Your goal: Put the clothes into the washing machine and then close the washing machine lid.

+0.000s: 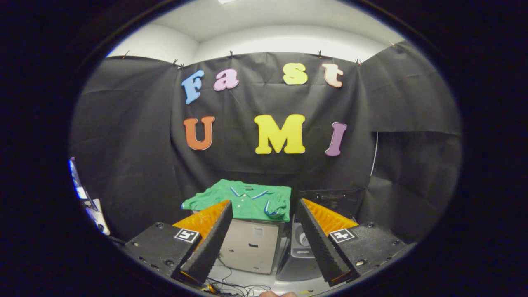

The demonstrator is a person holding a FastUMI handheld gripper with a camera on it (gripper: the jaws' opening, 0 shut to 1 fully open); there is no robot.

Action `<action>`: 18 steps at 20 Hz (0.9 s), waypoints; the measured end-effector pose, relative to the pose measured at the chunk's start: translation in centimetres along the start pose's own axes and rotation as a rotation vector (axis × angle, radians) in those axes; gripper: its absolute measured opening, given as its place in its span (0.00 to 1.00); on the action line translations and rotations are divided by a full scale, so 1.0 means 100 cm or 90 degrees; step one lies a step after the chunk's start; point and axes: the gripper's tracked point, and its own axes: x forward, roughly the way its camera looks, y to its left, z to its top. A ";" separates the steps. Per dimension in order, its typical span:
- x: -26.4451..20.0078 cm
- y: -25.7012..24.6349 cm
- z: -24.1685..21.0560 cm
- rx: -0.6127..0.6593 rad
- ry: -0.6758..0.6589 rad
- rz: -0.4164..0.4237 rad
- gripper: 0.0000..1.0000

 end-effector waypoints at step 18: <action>0.246 0.075 -0.005 -0.021 0.325 0.045 1.00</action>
